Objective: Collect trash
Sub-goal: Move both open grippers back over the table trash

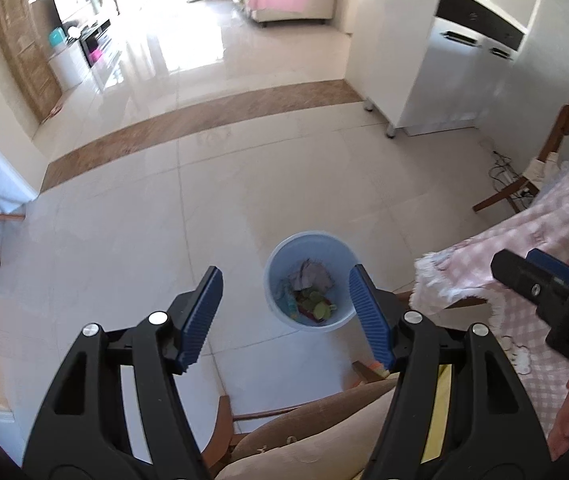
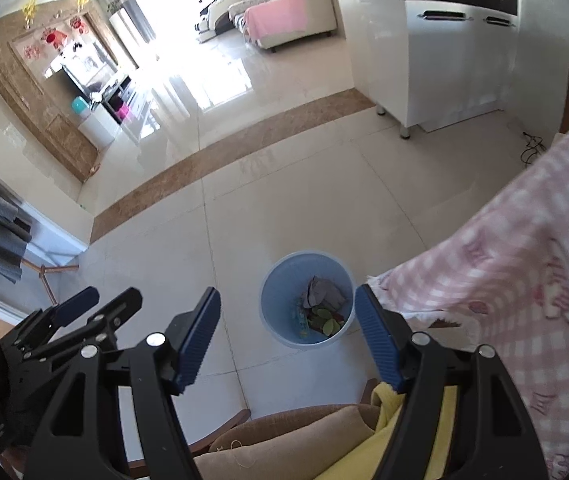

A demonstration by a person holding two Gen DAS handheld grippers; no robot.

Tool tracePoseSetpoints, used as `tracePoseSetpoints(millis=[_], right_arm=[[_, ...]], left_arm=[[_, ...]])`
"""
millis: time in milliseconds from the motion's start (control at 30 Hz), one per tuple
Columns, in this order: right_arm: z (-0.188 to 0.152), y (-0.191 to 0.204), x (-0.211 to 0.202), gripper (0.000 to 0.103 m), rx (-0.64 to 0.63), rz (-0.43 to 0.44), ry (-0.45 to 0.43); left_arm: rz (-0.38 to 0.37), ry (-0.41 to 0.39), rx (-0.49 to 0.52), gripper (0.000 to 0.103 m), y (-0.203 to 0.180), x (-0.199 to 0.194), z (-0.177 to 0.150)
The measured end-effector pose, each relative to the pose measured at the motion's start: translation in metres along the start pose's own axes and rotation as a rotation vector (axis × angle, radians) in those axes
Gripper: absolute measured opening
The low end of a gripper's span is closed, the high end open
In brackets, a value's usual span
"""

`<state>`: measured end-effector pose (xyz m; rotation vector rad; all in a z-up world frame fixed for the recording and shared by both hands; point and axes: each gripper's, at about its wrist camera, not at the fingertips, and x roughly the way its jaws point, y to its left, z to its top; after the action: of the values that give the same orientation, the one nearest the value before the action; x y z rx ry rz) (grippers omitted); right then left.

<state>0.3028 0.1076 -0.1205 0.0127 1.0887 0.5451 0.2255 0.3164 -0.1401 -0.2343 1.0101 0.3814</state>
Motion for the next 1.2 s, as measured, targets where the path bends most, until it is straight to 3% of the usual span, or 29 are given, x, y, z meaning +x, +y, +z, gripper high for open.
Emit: tracePoseSetpoints(millis=[267,833,1033,1200], right_arm=[[-0.011,-0.043,-0.058,0.072,0.078,-0.02,-0.106],[-0.076,-0.227,-0.175,0.074,0.456,-0.191,-0.305],[-0.106,-0.288,-0.206,0.074,0.568,-0.257,-0.347],[-0.127,-0.332,-0.232,0.074,0.663,-0.324,-0.38]], left_arm=[[-0.079,-0.062,0.119,0.067,-0.069,-0.029,0.005],[-0.313,-0.139,0.481,0.072,-0.269,-0.086,-0.03],[-0.392,-0.121,0.585,0.074,-0.335,-0.095,-0.045],[-0.506,-0.066,0.706,0.074,-0.394,-0.092,-0.053]])
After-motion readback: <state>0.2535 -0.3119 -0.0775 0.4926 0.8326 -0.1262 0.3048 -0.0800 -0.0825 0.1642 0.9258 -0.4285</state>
